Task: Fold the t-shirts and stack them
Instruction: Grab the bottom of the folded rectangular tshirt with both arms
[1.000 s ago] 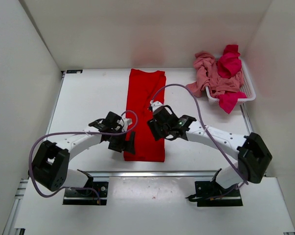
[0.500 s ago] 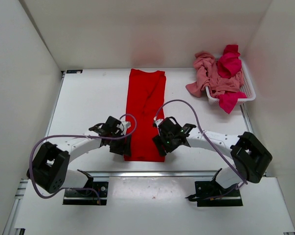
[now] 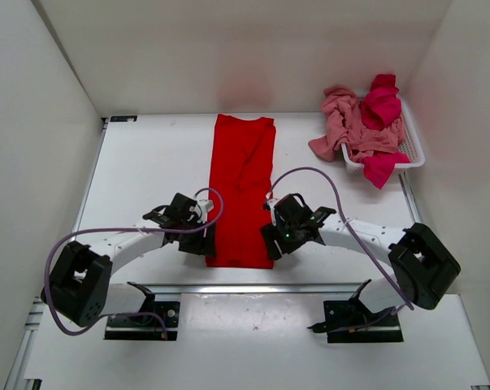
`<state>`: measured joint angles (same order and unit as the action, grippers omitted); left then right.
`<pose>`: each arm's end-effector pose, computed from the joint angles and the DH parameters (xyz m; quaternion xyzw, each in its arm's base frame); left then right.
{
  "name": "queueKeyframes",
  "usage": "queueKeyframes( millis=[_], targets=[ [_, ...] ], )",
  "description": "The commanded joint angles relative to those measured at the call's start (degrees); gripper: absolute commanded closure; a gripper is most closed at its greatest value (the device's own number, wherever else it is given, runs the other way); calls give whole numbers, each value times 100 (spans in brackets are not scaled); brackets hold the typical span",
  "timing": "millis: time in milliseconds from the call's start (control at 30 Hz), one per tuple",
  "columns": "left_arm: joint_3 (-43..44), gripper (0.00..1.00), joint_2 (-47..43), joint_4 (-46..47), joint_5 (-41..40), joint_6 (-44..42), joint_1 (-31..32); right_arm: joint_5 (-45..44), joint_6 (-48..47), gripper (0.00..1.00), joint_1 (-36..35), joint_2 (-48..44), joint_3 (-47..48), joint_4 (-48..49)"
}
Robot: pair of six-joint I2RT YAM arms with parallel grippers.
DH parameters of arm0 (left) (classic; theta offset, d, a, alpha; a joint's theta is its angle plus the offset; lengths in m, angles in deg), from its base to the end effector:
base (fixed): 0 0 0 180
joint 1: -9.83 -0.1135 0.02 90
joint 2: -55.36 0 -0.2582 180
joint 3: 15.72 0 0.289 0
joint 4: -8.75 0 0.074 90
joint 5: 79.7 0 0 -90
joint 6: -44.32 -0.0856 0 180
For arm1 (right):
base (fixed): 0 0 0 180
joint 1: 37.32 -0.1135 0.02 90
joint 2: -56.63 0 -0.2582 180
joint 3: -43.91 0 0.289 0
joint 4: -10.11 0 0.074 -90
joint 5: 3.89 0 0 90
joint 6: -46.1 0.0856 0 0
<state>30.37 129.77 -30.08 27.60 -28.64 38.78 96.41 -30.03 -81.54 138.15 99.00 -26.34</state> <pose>0.2200 -0.1508 0.0816 0.1302 0.9607 -0.2122 0.1227 0.2135 0.2292 0.0994 -0.2738 0.9289 0.1897 0.1618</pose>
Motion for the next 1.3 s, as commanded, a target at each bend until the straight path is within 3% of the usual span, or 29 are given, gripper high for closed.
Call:
queueKeyframes(
  millis=[0,300,500,733,867,967,1067,1133,1267],
  targets=[
    [-132,29,-94,31,-87,-166,84,305,212,41,-51,-250,-145,241],
    [43,28,170,-4,-148,-297,268,569,643,43,-112,-39,-215,688],
    [-80,32,249,-66,-332,-245,585,201,845,45,-279,-92,-347,294],
    [-150,47,390,-57,-254,-166,560,384,1187,49,-376,49,-347,416],
    [-141,61,433,92,9,-78,489,577,1346,54,-376,145,-488,522],
    [-141,72,460,154,107,-60,524,499,1434,62,-350,224,-523,575],
    [-194,85,460,189,125,-34,498,464,1469,81,-113,269,-506,636],
    [-176,91,460,172,186,-34,463,473,1391,100,-51,312,-471,698],
    [69,96,495,119,212,-69,401,525,1190,100,37,321,-199,759]
  ],
)
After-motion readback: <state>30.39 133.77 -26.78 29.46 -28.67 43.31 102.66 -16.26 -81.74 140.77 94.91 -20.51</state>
